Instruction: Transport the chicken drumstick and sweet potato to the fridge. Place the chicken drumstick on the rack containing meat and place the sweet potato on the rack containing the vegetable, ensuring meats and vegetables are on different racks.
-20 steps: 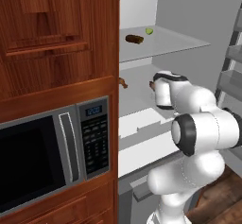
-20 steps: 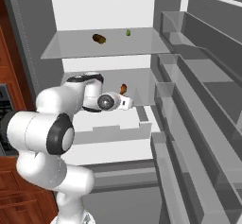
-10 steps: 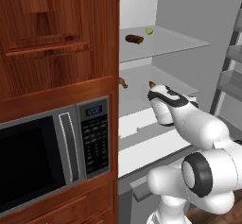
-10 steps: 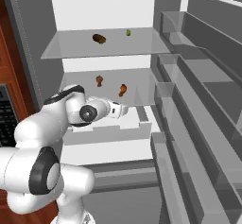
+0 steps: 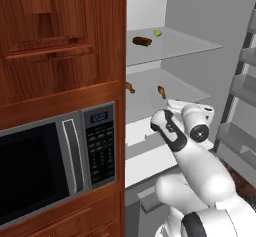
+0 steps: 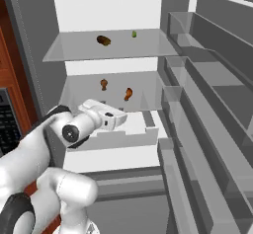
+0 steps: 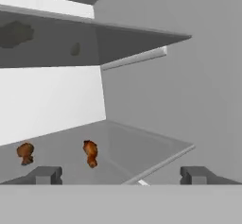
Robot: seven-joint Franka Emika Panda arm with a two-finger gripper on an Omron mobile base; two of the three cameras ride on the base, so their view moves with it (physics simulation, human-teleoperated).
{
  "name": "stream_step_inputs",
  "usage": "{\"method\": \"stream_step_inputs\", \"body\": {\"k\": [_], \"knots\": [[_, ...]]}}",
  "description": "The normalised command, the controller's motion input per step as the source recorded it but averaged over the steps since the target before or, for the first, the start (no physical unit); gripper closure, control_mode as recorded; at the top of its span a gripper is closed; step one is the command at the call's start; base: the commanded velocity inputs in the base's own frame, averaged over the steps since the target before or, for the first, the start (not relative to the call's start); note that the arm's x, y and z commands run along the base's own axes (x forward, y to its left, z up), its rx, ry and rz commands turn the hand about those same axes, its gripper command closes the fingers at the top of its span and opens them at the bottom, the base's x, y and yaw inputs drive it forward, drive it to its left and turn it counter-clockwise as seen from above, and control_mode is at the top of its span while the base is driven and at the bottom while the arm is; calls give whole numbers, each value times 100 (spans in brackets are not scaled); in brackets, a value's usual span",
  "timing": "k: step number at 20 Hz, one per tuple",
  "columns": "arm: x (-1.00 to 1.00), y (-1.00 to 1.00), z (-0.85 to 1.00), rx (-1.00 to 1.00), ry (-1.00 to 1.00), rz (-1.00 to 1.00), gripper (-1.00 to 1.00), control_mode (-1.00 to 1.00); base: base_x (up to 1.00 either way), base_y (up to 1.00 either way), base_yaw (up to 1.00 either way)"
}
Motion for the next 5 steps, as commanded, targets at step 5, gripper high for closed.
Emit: {"method": "stream_step_inputs", "body": {"k": [5], "knots": [[-64, 0, 99, 0, -6, -8, -100, -100, 0, 0, 0]]}}
